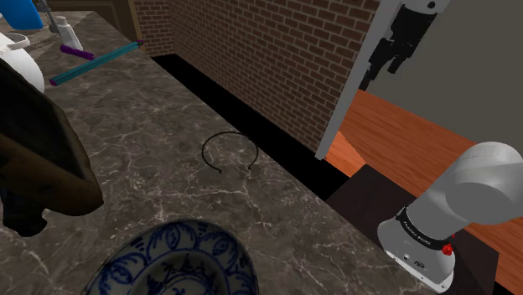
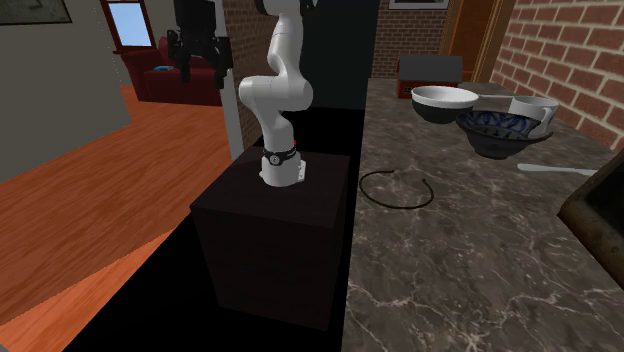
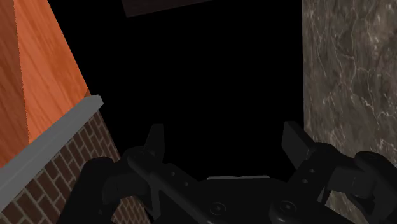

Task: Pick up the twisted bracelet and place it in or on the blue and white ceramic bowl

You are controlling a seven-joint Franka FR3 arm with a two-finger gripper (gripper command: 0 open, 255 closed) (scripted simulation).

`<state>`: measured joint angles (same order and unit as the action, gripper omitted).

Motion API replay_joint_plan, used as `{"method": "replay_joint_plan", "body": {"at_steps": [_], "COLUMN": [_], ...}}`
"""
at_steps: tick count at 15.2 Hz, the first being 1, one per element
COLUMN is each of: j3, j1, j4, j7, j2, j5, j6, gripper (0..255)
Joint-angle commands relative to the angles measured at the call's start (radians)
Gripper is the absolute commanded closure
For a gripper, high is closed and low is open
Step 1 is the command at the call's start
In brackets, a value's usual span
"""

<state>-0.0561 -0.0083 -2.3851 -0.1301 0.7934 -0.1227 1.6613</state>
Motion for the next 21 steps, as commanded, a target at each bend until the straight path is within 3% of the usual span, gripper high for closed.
{"method": "replay_joint_plan", "body": {"at_steps": [1, 11, 21], "j3": [0.000, 0.125, 0.246], "j1": [0.000, 0.105, 0.198], "j4": [0.000, -0.017, 0.059], "j7": [0.000, -0.126, -0.230], "j2": [0.000, -0.148, -0.363], "j5": [0.000, 0.156, 0.278], "j6": [0.000, 0.151, 0.305], "gripper": [0, 0, 0]}}
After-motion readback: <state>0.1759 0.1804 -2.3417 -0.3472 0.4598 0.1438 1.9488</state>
